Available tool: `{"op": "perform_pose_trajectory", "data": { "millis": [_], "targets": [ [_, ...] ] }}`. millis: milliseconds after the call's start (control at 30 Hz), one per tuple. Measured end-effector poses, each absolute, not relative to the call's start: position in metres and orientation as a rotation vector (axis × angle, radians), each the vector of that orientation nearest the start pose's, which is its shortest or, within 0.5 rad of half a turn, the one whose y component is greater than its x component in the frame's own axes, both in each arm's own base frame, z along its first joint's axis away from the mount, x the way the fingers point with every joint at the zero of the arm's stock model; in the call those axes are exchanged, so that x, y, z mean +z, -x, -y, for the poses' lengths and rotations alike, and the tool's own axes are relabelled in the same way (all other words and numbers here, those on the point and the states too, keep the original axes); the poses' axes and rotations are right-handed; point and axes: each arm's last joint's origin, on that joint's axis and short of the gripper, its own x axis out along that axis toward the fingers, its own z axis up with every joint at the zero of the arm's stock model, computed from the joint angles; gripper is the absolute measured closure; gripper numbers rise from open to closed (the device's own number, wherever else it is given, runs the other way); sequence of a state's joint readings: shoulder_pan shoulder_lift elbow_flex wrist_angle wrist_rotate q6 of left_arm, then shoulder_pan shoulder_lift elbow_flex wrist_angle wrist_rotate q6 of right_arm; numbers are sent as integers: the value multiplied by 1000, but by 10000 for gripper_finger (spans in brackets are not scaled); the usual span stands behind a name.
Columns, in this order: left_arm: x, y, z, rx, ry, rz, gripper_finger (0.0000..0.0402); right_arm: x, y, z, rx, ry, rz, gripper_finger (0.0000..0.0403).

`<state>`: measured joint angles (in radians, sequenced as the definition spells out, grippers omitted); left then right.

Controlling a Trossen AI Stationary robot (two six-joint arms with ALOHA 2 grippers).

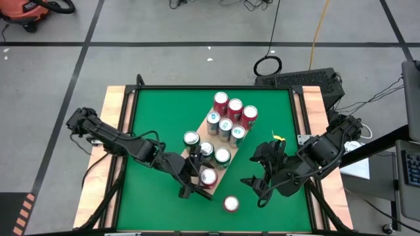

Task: Sort soda cans
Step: Put the red soda can on the shelf, then put the red soda can on the shelf and align it with the bottom red soda can

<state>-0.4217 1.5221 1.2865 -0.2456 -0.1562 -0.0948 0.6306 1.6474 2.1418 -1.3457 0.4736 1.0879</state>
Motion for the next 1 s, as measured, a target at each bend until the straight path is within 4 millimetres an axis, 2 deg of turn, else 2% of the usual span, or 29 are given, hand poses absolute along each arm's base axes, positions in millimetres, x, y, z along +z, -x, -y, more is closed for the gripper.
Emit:
{"op": "perform_pose_trajectory", "data": {
  "millis": [400, 633, 833, 1000],
  "targets": [
    [340, -304, 131, -232, -34, -433, 59, 465, -241, -160, -251, -591, -702, 3],
    [363, -288, 123, -223, -11, -355, 59, 464, -241, -160, -256, -598, -715, 3],
    [384, -269, 115, -220, 10, -286, 59, 460, -235, -159, -240, -609, -828, 3],
    [400, -254, 105, -117, 31, -219, 59, 454, -228, -155, -303, -636, -926, 3]
  ]
}}
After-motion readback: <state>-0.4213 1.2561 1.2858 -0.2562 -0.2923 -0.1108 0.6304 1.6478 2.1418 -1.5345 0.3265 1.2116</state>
